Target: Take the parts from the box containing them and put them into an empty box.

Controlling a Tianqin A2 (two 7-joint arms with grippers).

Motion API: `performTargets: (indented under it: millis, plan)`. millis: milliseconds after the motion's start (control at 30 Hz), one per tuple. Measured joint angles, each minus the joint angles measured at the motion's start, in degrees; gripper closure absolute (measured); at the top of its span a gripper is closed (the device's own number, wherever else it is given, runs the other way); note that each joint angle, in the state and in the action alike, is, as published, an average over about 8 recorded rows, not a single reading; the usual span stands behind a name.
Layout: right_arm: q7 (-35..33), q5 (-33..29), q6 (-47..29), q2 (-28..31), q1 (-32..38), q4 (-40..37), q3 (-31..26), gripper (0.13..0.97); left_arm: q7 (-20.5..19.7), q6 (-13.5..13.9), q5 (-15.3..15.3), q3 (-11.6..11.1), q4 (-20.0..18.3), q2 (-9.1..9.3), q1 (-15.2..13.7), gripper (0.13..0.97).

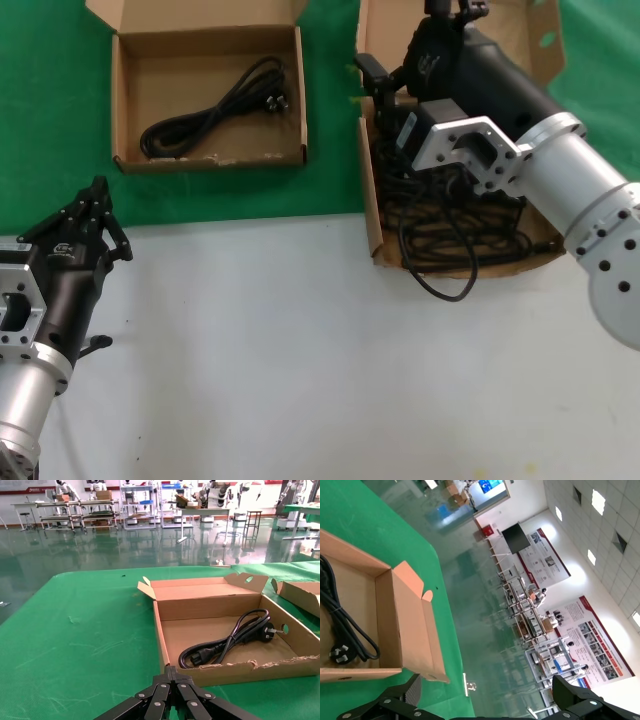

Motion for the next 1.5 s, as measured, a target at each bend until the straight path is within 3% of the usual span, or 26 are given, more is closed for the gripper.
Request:
performTargets:
  millis: [200, 633, 933, 1200, 1333, 1500]
  plan:
    - [-0.4, 1.03, 0.62, 0.43, -0.32, 0.02, -0.09, 0.172, 0.0, 0.0, 0.0, 0.0, 0.0, 0.0, 0.0, 0.952]
    - [1.05, 3.93, 1.49, 0.48, -2.55, -0.01, 0.97, 0.129, 0.08, -0.07, -0.06, -0.04, -0.01, 0.0, 0.08, 0.909]
    - [3.54, 8.81, 2.92, 0.54, -6.26, -0.07, 2.77, 0.129, 0.21, -0.19, -0.16, -0.11, -0.02, -0.01, 0.21, 0.802]
    - [5.86, 13.29, 4.26, 0.61, -9.67, -0.12, 4.42, 0.129, 0.34, -0.31, -0.26, -0.17, -0.03, -0.01, 0.33, 0.63]
    - [7.02, 15.57, 4.94, 0.64, -11.41, -0.15, 5.26, 0.129, 0.4, -0.37, -0.31, -0.2, -0.04, -0.01, 0.39, 0.63]
    - [8.47, 18.38, 5.76, 0.68, -13.55, -0.18, 6.29, 0.129, 0.47, -0.44, -0.36, -0.24, -0.05, -0.01, 0.47, 0.496]
